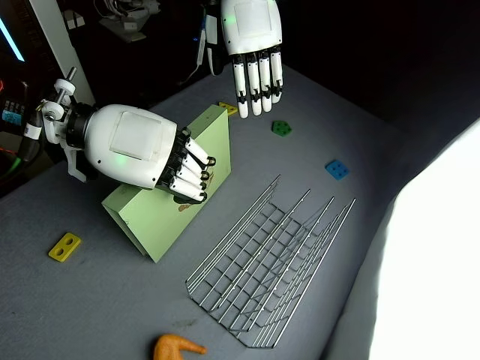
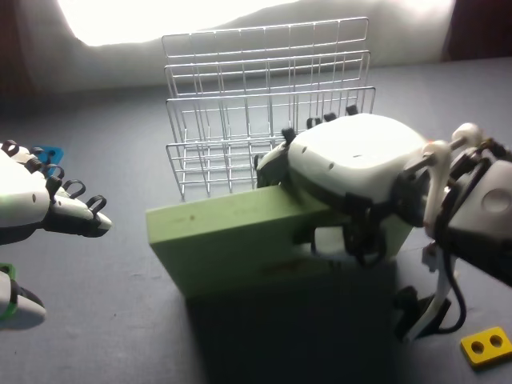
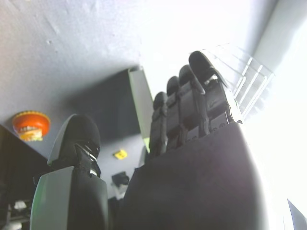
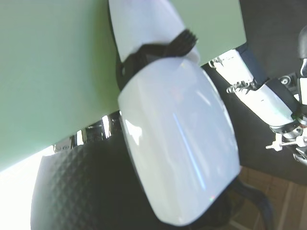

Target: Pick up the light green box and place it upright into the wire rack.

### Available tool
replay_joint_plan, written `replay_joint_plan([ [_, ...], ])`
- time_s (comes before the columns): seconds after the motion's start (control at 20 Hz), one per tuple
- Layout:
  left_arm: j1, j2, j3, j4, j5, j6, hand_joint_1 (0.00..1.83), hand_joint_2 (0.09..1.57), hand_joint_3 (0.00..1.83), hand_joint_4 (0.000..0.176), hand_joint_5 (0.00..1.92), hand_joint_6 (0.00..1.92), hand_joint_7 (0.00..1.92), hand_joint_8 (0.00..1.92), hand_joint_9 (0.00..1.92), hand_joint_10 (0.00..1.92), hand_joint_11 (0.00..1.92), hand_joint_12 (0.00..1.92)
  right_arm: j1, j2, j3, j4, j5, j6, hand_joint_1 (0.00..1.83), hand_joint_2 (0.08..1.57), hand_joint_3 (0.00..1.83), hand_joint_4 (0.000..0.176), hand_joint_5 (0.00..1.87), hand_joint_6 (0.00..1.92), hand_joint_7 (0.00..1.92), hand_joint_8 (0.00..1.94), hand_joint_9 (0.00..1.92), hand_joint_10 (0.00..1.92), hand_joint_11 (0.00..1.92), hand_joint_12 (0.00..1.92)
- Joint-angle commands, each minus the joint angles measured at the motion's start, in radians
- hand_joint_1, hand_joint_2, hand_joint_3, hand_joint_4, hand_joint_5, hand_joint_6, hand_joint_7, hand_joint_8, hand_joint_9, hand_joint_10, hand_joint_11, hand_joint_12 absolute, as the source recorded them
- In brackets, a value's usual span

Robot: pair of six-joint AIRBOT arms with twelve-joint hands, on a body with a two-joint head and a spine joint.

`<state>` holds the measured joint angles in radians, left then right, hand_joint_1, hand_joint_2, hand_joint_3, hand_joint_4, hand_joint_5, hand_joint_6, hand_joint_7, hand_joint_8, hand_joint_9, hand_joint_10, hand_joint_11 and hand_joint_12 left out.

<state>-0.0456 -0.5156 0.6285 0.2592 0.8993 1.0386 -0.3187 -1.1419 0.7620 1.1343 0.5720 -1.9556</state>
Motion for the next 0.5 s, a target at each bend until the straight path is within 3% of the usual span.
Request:
replay_joint_plan([
  [0.0,-0.007,-0.002,0.0,0.026,-0.062,0.001,0.53,1.24,0.0,0.022,0.15,0.0,0.21,0.0,0.2,0.0,0.0,0.82,0.024,0.011,-0.004,-0.058,0.05,0.008,1.37,1.16,0.0,0.0,0.94,0.9,0.94,1.16,0.71,1.51,0.44,1.87],
  [0.15,-0.007,-0.002,0.0,0.026,-0.062,0.001,0.53,1.24,0.0,0.026,0.13,0.0,0.19,0.0,0.18,0.0,0.0,0.8,0.067,0.043,-0.012,-0.055,0.004,0.041,1.37,1.15,0.0,0.0,0.93,0.95,0.96,1.12,0.72,1.48,0.44,1.82],
  [0.3,-0.007,-0.002,0.0,0.026,-0.062,0.001,0.52,1.24,0.0,0.025,0.13,0.0,0.2,0.0,0.19,0.0,0.0,0.82,0.123,0.063,-0.016,0.026,-0.027,-0.001,1.37,1.16,0.0,0.0,0.93,0.93,0.95,1.13,0.71,1.51,0.44,1.84],
  [0.45,-0.007,-0.002,0.0,0.026,-0.062,0.001,0.54,1.23,0.0,0.022,0.14,0.0,0.22,0.01,0.2,0.01,0.0,0.85,0.172,0.08,-0.016,0.028,-0.061,-0.003,1.36,1.16,0.0,0.0,0.92,0.93,0.95,1.16,0.7,1.51,0.42,1.83],
])
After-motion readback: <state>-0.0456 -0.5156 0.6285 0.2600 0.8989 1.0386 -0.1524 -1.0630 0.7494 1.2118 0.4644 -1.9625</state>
